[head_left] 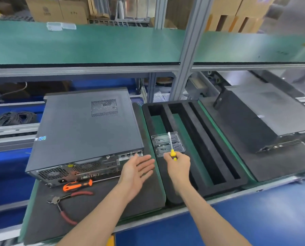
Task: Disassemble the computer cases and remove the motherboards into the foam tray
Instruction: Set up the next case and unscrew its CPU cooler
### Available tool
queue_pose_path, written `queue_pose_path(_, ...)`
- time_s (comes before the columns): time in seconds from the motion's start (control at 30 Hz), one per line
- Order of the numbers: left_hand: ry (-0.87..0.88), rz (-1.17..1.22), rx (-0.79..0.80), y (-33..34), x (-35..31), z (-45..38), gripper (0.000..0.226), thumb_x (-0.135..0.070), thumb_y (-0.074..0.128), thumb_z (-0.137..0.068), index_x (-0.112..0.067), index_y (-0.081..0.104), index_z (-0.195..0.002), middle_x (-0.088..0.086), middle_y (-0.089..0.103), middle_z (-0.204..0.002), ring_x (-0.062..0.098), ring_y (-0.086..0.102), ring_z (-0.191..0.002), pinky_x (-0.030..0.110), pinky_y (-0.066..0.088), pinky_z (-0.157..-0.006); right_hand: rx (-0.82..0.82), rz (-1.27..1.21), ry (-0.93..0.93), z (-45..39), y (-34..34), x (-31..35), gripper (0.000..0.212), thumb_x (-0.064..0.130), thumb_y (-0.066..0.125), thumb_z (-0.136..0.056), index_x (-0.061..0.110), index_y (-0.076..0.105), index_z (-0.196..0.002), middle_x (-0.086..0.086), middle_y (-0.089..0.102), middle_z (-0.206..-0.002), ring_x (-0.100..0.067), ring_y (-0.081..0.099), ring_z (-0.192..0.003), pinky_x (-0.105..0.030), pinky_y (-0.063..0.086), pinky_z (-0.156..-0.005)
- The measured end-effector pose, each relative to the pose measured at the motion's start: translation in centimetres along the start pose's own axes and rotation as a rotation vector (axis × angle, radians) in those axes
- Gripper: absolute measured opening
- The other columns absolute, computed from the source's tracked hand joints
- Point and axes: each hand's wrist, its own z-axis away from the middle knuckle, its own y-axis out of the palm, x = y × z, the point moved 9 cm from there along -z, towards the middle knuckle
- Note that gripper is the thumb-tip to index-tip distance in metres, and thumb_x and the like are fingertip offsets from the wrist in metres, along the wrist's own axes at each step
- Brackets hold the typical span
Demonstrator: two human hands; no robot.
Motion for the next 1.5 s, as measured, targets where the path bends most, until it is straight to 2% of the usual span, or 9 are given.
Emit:
queue_pose_path(0.1, 0.060, -0.251, -0.041, -0.8, -1.0, -1.0, 0.041, -0.029, 0.040, -0.106, -0.008, 0.075, -0.104, 0.008, 0.077, -0.105, 0.023, 0.069, -0.105, 0.034, 0.053, -0.088, 0.005, 0.085, 0.060, -4.3, -0.2, -1.6, 0.028, 0.017, 0.069, -0.087, -0.008, 0.064, -0.076, -0.006, 0.049, -0.062, -0.018, 0.038, -0.059, -0.036, 0.039, -0.058)
queue_pose_path(0.23, 0.081, -0.578, 0.009, -1.3, -1.3, -2.1, 0.030, -0.026, 0.049, -0.101, -0.019, 0.079, -0.100, -0.005, 0.077, -0.102, 0.012, 0.071, -0.101, 0.033, 0.054, -0.092, 0.020, 0.142, 0.108, -7.9, 0.5, -3.6, 0.019, 0.015, 0.071, -0.087, -0.001, 0.069, -0.076, 0.002, 0.047, -0.055, -0.008, 0.033, -0.044, -0.021, 0.031, -0.044)
queue_pose_path(0.43, 0.058, -0.635, 0.020, -2.2, -1.4, -3.2, 0.024, -0.028, 0.053, -0.101, -0.026, 0.076, -0.106, -0.010, 0.076, -0.106, 0.008, 0.069, -0.103, 0.031, 0.053, -0.091, 0.057, 0.108, 0.148, -10.8, 2.2, -4.5, 0.022, 0.009, 0.067, -0.085, -0.011, 0.061, -0.078, -0.004, 0.043, -0.061, -0.012, 0.029, -0.049, -0.023, 0.027, -0.044)
queue_pose_path(0.7, 0.068, -0.395, -0.063, -3.4, -1.4, -1.4, 0.025, -0.018, 0.054, -0.097, -0.017, 0.075, -0.110, -0.001, 0.077, -0.107, 0.014, 0.070, -0.104, 0.034, 0.056, -0.090, 0.100, -0.043, 0.116, -7.1, 3.4, -2.8, 0.046, 0.007, 0.062, -0.081, 0.020, 0.023, -0.059, 0.003, 0.023, -0.056, -0.018, 0.020, -0.057, -0.031, 0.019, -0.057)
queue_pose_path(0.87, 0.114, -0.291, -0.197, -7.5, -3.4, 1.0, 0.029, -0.025, 0.057, -0.087, -0.005, 0.078, -0.093, 0.011, 0.077, -0.100, 0.024, 0.074, -0.095, 0.037, 0.057, -0.083, 0.183, -0.153, 0.057, -0.9, 6.4, 0.8, 0.037, 0.006, 0.064, -0.080, 0.019, 0.053, -0.047, 0.009, 0.040, -0.047, -0.015, 0.035, -0.051, -0.030, 0.032, -0.055)
queue_pose_path(1.07, 0.205, 0.093, -0.539, -13.6, -5.8, 4.9, 0.041, -0.041, 0.057, -0.095, -0.002, 0.070, -0.093, 0.015, 0.077, -0.088, 0.026, 0.075, -0.077, 0.035, 0.058, -0.068, 0.437, -0.254, 0.099, 7.6, 12.1, 2.8, 0.025, -0.002, 0.060, -0.078, 0.016, 0.076, -0.071, -0.010, 0.064, -0.055, -0.022, 0.061, -0.053, -0.028, 0.040, -0.057)
queue_pose_path(1.2, 0.253, 0.374, -0.643, -15.6, -7.1, 6.4, 0.046, -0.043, 0.076, -0.085, -0.001, 0.065, -0.100, 0.011, 0.069, -0.096, 0.020, 0.068, -0.084, 0.032, 0.057, -0.073, 0.496, -0.461, 0.354, 11.0, 17.5, 3.4, 0.007, 0.010, 0.064, -0.091, 0.008, 0.070, -0.090, -0.004, 0.065, -0.063, -0.017, 0.048, -0.040, -0.021, 0.032, -0.041)
queue_pose_path(1.4, 0.225, 0.463, -0.696, -15.1, -7.6, 6.8, 0.032, -0.025, 0.091, -0.071, -0.007, 0.065, -0.076, 0.008, 0.072, -0.073, 0.018, 0.068, -0.057, 0.029, 0.054, -0.052, 0.380, -0.614, 0.597, 13.3, 21.7, 3.7, 0.034, 0.027, 0.080, -0.083, 0.009, 0.057, -0.066, -0.003, 0.054, -0.052, -0.013, 0.042, -0.038, -0.022, 0.035, -0.040)
queue_pose_path(1.5, 0.209, 0.485, -0.663, -15.1, -7.6, 6.4, 0.027, -0.018, 0.089, -0.073, -0.003, 0.071, -0.088, 0.014, 0.076, -0.088, 0.024, 0.072, -0.063, 0.034, 0.057, -0.059, 0.276, -0.610, 0.638, 13.3, 22.0, 3.7, 0.029, 0.024, 0.084, -0.079, 0.005, 0.064, -0.071, -0.001, 0.061, -0.052, -0.011, 0.050, -0.037, -0.021, 0.042, -0.040)
